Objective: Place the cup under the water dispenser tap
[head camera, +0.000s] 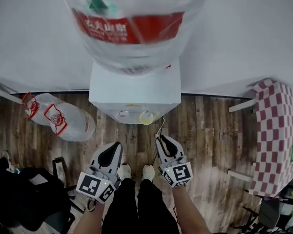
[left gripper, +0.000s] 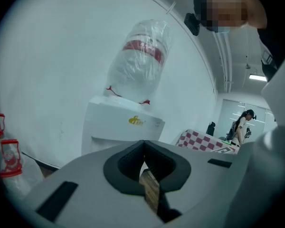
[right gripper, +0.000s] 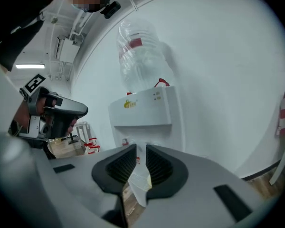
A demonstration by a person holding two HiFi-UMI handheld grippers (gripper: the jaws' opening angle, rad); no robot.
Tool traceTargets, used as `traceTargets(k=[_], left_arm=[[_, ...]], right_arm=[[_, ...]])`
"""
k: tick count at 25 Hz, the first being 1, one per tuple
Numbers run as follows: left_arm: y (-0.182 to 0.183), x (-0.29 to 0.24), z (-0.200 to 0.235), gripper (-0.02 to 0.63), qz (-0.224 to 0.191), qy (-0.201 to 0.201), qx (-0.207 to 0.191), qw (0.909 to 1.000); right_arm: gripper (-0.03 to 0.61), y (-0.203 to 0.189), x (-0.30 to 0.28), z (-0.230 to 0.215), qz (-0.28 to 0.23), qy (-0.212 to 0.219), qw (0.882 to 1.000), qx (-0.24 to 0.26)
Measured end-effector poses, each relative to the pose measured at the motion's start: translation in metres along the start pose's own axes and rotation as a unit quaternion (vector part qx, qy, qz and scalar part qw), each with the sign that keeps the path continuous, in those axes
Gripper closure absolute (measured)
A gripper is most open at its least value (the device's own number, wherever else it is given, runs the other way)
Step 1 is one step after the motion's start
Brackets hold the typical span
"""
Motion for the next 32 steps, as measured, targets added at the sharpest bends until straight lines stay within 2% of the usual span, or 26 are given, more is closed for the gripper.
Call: traceTargets(k=[5, 13, 20, 25, 32], left_arm=[[0.036, 0.013, -0.022, 0.601, 0.007, -0.010, -0.007, 0.9999], [0.082, 0.044, -0.047, 0.601, 0.017, -0.008, -0.048, 0.9987], [0.117, 0.073, -0.064, 0.601, 0.012, -0.012, -0.060, 0.9980], [0.132, 0.090, -0.072, 0.601, 0.005, -0.013, -0.050, 0.9986], [0.140, 0.110, -0.082, 0.601, 0.008, -0.014, -0.065, 0.9978]], right_arm=[[0.534, 0.042, 0.020, 0.012, 0.014, 0.007, 1.000, -0.013], [0.543, 0.106, 0.061, 0.037, 0.021, 0.028, 0.999, -0.013], [0.546, 0.154, 0.106, 0.054, 0.020, 0.048, 0.999, -0.013], [0.547, 0.177, 0.131, 0.060, 0.011, 0.044, 0.999, -0.015], [0.554, 0.206, 0.153, 0.061, -0.010, 0.035, 0.999, -0.009]])
Point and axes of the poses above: the fingertips, and each gripper's own axes: x backward along the fingers, z to its left, y out of its top, the point moved 1 cm from there along x, backward along the fingers, and after that the axes turned 8 degrees about -z, right-handed, at the moved point
